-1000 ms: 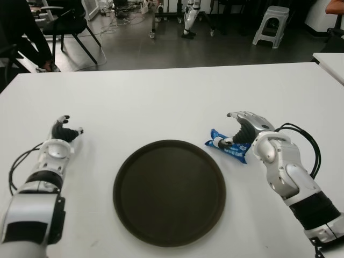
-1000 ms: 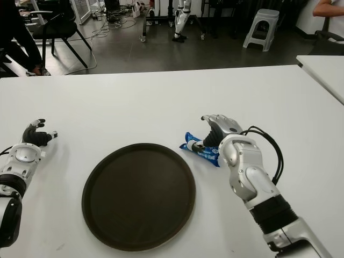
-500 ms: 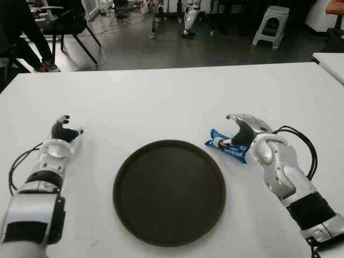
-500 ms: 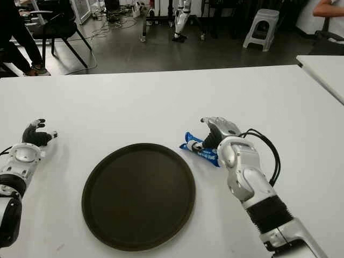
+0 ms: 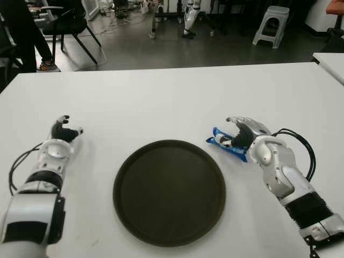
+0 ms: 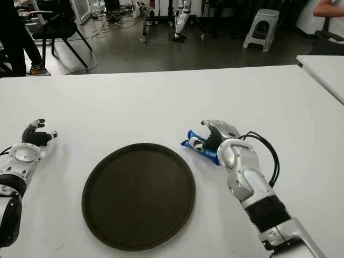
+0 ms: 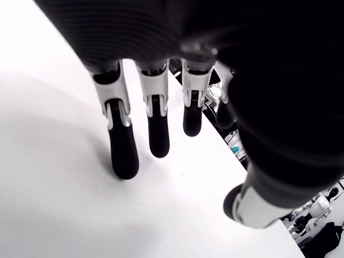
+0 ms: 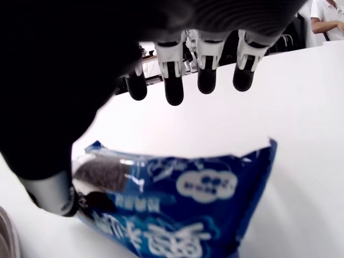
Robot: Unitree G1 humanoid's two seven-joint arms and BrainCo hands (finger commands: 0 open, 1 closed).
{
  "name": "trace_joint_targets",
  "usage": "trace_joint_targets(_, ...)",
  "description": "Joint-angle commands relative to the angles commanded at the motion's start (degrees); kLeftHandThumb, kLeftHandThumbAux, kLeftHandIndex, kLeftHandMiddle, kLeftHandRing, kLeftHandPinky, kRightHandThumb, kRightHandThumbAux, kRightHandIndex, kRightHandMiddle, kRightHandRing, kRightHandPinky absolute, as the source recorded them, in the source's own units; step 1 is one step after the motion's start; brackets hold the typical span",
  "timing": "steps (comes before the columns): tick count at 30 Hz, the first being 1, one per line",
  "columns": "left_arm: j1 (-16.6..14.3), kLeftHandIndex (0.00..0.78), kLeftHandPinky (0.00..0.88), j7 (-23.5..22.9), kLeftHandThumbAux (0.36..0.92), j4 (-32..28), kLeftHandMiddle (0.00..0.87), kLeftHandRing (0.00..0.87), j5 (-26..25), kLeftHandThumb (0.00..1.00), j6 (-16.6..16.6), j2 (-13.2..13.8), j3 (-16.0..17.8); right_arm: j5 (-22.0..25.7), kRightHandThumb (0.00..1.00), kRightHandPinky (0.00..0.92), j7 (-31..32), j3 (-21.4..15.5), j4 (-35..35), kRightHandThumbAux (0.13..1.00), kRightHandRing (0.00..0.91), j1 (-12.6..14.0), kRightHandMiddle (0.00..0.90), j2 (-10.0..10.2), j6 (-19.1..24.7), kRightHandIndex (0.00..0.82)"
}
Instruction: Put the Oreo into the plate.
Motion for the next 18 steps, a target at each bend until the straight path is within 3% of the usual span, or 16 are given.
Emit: trace_joint_targets(18, -0.18, 0.044, 0.180, -0.22, 0.762, 0.03, 0.127, 0.168, 0.19, 0.242, 0.68, 0.02, -0.17, -0.78, 0.194, 0.026, 1.06, 0.94, 0.37, 0.643, 0.024, -0.26, 0.015, 0.04, 0.74, 0.000)
